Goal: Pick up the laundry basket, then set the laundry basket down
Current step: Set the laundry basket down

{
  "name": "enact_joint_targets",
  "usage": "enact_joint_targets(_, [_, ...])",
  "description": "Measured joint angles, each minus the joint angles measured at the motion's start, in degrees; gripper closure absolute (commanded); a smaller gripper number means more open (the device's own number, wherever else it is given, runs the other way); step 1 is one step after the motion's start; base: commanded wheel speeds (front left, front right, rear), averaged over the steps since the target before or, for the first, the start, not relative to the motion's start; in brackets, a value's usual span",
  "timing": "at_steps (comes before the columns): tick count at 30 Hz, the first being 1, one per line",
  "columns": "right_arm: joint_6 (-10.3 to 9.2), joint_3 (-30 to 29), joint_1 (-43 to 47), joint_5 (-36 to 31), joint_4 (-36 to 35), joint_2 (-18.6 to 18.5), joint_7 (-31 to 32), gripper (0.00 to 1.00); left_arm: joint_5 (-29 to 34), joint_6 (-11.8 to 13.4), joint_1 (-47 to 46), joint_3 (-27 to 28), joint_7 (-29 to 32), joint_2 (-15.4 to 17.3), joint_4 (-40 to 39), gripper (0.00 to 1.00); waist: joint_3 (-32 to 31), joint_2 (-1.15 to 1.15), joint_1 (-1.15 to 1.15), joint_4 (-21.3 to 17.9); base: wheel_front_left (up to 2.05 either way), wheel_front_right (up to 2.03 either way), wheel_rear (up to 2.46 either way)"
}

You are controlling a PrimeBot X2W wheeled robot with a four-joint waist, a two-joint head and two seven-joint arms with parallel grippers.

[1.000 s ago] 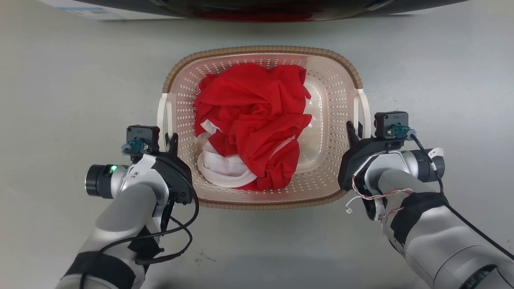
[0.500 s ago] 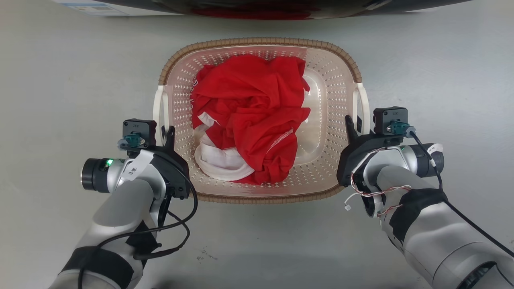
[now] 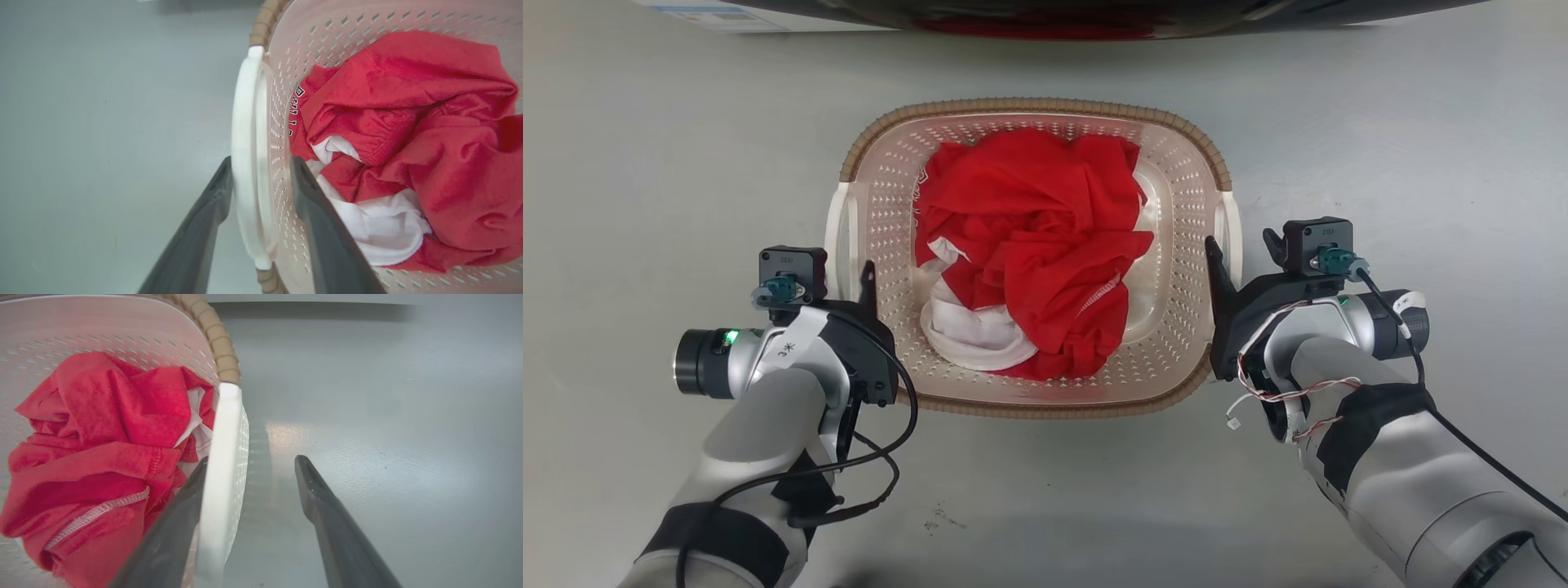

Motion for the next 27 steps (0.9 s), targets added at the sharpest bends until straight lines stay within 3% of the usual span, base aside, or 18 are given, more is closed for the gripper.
enact_joint_targets(27, [0.00,-0.21,-0.19,0.20,0.49,0.04,-1.45,0.00,-0.60,0.45,1.24,1.79,-1.40,-0.16,0.54,0.00,-5.52,0.00,0.00,-0.97,0.00,0.00,0.00])
